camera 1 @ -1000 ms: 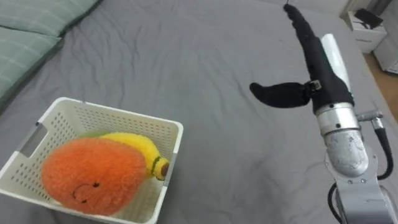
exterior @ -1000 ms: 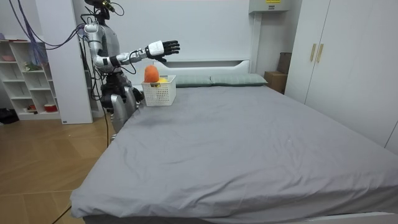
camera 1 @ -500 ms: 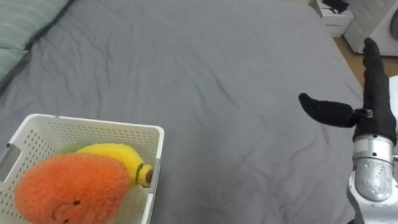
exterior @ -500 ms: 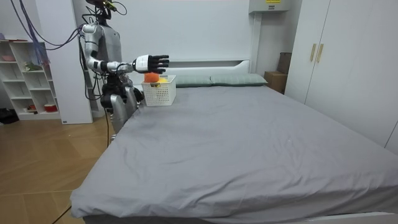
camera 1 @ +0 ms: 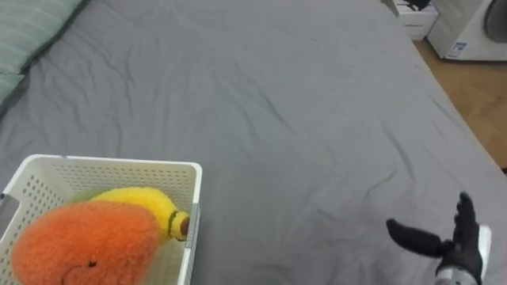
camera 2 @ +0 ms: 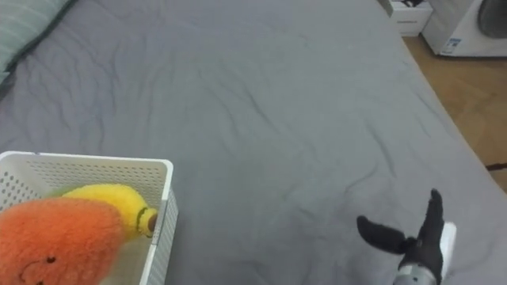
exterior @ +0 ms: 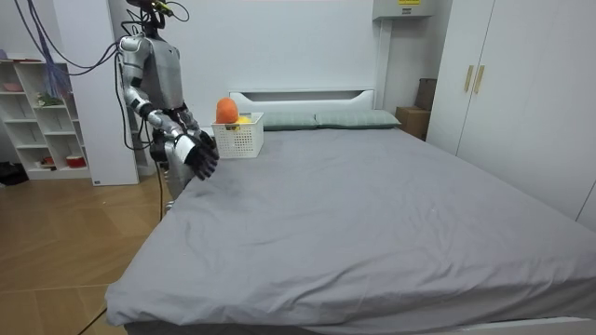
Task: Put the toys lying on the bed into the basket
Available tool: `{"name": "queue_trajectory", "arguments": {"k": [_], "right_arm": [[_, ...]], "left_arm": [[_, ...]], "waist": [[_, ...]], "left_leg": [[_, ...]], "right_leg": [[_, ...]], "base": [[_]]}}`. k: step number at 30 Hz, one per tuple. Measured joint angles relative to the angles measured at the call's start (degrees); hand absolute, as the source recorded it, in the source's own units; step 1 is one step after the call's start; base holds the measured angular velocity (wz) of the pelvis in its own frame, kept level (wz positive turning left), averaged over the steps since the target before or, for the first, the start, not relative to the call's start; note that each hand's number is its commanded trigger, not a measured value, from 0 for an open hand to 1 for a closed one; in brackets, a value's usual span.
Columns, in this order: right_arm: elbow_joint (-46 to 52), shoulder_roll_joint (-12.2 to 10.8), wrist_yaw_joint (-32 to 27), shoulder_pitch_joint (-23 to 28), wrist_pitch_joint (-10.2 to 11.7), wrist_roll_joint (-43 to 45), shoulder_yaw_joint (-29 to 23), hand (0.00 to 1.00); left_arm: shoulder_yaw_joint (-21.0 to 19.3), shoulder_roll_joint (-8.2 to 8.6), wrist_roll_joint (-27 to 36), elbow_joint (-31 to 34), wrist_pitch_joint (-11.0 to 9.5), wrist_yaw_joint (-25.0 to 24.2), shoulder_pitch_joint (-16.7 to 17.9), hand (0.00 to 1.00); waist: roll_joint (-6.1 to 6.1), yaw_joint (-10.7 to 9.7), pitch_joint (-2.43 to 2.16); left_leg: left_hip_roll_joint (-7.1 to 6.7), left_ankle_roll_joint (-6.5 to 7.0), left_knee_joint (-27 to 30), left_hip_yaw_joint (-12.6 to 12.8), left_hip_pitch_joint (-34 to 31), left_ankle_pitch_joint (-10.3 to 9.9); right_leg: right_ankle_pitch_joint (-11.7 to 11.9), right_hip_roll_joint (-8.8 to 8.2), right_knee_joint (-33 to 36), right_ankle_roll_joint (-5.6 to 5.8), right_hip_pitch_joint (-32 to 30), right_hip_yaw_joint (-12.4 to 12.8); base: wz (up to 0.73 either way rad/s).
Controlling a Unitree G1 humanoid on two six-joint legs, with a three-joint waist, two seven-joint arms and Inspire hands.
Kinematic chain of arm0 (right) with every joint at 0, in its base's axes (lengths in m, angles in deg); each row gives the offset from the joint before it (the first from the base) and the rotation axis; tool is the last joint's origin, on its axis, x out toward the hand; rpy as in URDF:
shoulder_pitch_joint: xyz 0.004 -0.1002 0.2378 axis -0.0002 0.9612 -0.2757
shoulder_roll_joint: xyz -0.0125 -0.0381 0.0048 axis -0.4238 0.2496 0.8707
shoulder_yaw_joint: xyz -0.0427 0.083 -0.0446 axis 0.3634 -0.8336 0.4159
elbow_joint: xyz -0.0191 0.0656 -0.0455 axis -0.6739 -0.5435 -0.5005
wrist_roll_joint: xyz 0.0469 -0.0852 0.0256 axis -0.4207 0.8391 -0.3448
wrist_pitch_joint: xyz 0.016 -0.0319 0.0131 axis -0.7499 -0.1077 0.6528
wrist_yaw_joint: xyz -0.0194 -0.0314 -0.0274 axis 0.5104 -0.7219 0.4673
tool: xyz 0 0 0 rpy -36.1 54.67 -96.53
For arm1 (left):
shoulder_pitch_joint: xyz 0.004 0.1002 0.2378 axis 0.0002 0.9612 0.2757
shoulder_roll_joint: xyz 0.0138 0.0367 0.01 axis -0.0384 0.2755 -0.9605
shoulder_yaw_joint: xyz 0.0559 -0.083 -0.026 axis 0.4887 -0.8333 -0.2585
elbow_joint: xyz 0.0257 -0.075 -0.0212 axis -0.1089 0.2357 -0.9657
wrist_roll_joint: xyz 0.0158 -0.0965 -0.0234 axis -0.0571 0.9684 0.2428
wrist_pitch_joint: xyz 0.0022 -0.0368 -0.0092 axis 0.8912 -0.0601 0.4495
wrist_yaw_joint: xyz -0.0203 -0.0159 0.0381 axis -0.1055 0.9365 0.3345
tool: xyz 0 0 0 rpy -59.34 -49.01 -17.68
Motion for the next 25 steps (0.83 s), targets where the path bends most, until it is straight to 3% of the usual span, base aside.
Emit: {"name": "queue_trajectory", "arguments": {"k": [7,11,16,25], "right_arm": [[-17.5,-0.2,-1.3,0.4,0.9,-2.8,0.2,0.00],[-23.4,-0.5,2.2,1.0,0.4,-5.6,0.5,0.00],[-27.8,-1.2,10.6,1.6,-1.8,-3.6,4.6,0.00],[-31.3,-1.2,12.7,-1.6,-5.5,1.0,7.4,0.00]], "left_arm": [[0.0,0.01,-0.2,-0.6,-0.7,-0.2,0.8,0.00],[-0.8,0.04,-0.5,-0.9,-0.7,-0.7,1.0,0.00],[-1.7,0.07,-0.9,-1.6,-0.5,-2.1,0.9,0.00],[-0.9,0.35,-2.3,-1.5,0.8,-2.5,0.4,0.00]], "waist": [[0.57,-1.0,-0.26],[0.67,-0.9,-0.33],[0.80,-0.7,-0.35],[0.72,-0.2,-0.25]], "left_leg": [[0.00,-0.06,0.1,0.0,0.3,-0.2],[0.00,-0.07,0.0,0.0,0.5,-0.2],[0.02,-0.07,0.1,0.0,1.0,-0.2],[0.02,-0.08,0.0,0.1,1.7,-0.3]], "right_leg": [[-0.4,0.16,0.0,0.10,0.1,0.7],[-0.5,0.15,0.0,0.11,0.5,0.6],[-0.5,0.16,0.0,0.08,1.0,0.5],[-0.6,0.16,0.0,0.07,0.9,0.4]], "base": [[0.00],[0.00],[0.00],[0.00]]}}
